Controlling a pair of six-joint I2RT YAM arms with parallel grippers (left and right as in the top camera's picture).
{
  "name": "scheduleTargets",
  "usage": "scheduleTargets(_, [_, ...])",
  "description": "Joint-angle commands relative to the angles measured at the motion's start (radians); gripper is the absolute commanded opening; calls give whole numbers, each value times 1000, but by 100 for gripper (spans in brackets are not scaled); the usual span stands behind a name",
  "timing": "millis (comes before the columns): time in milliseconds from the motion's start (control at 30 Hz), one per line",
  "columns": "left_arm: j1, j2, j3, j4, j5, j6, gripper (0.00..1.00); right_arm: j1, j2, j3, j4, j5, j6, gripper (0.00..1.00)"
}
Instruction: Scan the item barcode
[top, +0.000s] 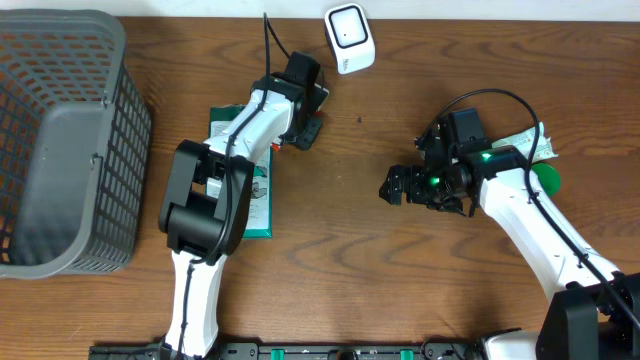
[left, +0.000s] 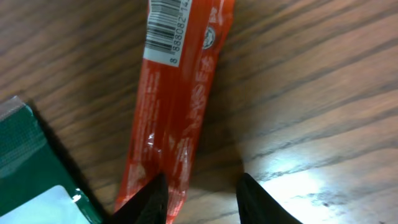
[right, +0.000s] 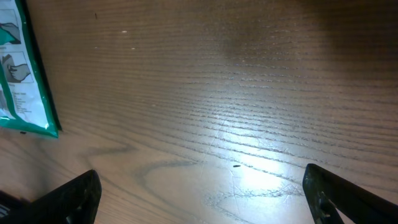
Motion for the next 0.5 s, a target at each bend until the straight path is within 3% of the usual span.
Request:
scheduleTargets(0, [2, -8, -60, 6, -72, -6, 35, 5, -6, 5, 0, 3, -11, 99])
scheduleTargets(233, [2, -10, -64, 21, -104, -8, 33, 5, -6, 5, 0, 3, -11, 99])
scheduleTargets(467, [1, -68, -44, 17, -170, -8, 46, 5, -6, 5, 0, 3, -11, 99])
